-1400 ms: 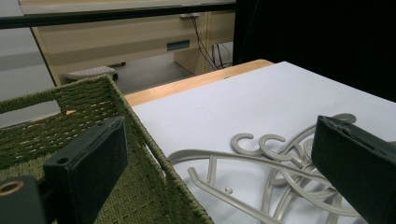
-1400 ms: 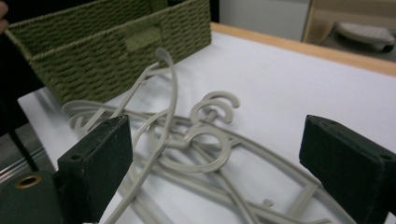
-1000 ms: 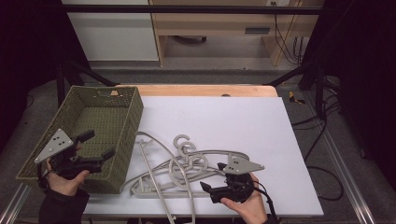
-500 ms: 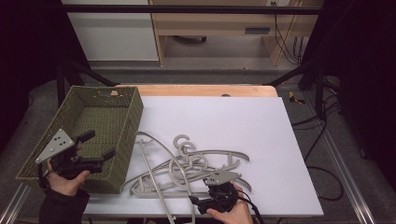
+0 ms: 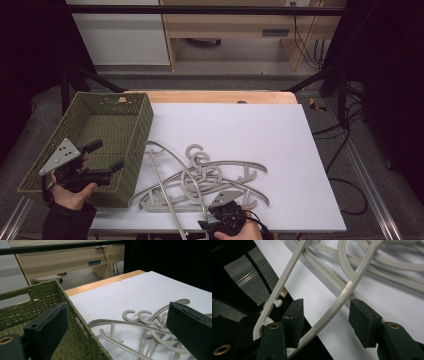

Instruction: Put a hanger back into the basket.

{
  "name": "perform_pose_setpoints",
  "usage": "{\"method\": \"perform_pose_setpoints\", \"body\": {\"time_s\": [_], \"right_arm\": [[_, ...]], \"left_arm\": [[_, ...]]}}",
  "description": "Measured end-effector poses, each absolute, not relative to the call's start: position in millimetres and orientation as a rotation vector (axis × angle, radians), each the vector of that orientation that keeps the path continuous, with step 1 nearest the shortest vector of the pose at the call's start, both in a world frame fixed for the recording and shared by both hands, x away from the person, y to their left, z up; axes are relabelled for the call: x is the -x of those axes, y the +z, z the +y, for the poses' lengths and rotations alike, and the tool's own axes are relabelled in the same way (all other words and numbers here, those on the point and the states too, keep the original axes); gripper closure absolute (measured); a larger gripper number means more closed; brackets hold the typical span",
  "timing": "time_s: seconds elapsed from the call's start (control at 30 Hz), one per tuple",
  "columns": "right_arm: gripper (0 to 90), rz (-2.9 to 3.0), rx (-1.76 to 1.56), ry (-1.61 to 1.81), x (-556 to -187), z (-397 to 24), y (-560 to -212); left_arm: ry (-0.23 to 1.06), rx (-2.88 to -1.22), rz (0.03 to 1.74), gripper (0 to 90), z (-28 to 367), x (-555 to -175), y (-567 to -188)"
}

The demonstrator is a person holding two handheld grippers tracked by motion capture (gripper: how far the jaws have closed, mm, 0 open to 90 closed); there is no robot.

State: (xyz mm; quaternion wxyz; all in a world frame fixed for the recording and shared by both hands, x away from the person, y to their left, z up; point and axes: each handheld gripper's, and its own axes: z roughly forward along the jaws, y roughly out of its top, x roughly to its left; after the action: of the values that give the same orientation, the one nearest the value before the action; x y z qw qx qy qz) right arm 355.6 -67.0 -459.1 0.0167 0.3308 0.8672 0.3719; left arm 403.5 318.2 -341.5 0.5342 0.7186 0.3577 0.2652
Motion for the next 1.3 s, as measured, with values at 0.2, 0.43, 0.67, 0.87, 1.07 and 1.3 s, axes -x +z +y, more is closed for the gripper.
{"method": "perform_pose_setpoints", "body": {"time_s": [0.2, 0.43, 0.67, 0.87, 1.07, 1.3], "right_arm": [[49.9, 2.73, -1.047, 1.126, -357, -63, -467], [57.0, 2.731, -1.087, 1.102, -358, -60, -470], [64.9, 2.718, -1.168, 1.111, -362, -64, -470], [69.2, 2.702, -1.209, 1.085, -366, -69, -469], [71.6, 2.679, -1.264, 1.072, -369, -74, -468], [74.7, 2.642, -1.329, 1.08, -371, -80, -466]], "left_arm": [[0.634, -1.716, 0.849, 4.1, 317, -404, -342], [0.629, -1.717, 0.853, 4.2, 316, -404, -343], [0.626, -1.719, 0.851, 4.4, 315, -405, -343], [0.626, -1.723, 0.85, 4.5, 315, -405, -343], [0.622, -1.725, 0.853, 4.6, 314, -405, -344], [0.625, -1.727, 0.851, 4.7, 314, -405, -344]]}}
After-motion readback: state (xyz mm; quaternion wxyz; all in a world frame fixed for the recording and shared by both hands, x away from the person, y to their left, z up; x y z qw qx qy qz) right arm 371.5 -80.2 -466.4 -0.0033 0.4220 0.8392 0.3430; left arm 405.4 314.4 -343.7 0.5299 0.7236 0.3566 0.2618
